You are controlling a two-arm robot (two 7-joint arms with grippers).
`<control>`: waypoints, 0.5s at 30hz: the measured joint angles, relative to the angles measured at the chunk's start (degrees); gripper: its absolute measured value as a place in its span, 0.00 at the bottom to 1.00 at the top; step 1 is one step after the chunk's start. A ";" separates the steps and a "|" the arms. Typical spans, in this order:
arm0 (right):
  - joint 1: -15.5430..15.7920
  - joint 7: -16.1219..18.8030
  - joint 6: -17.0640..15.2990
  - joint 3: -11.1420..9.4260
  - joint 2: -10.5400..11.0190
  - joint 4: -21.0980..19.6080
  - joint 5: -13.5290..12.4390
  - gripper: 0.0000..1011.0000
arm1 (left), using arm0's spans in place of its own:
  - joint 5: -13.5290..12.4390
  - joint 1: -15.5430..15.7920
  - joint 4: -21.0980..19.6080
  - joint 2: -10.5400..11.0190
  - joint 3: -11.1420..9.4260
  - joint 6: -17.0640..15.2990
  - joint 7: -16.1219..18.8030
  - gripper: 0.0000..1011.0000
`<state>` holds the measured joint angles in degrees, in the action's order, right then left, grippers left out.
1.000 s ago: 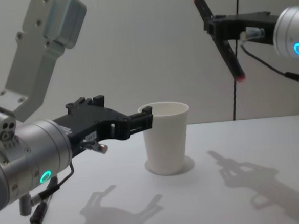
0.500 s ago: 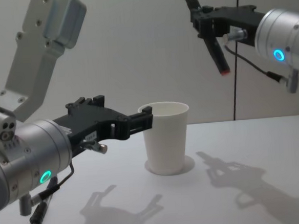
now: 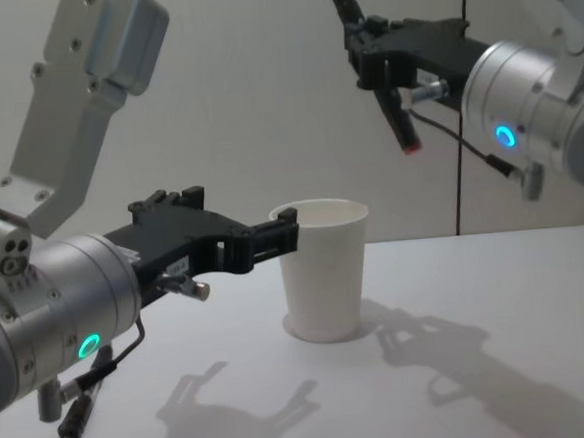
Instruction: Place the pen into the pen holder.
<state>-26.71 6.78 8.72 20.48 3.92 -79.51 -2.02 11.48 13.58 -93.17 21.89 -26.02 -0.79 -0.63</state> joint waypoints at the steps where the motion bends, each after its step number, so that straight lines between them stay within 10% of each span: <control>1: -0.14 0.02 0.37 0.07 -0.13 0.51 0.12 0.16 | 0.00 0.00 0.00 0.00 0.00 0.00 0.00 0.99; 15: -2.39 1.13 7.55 0.83 -1.95 7.85 1.96 0.16 | 0.00 0.00 0.00 0.00 0.00 0.00 0.00 0.99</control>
<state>-29.10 7.91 16.26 21.31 1.97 -71.66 -0.06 11.48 13.59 -93.17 21.89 -26.02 -0.79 -0.63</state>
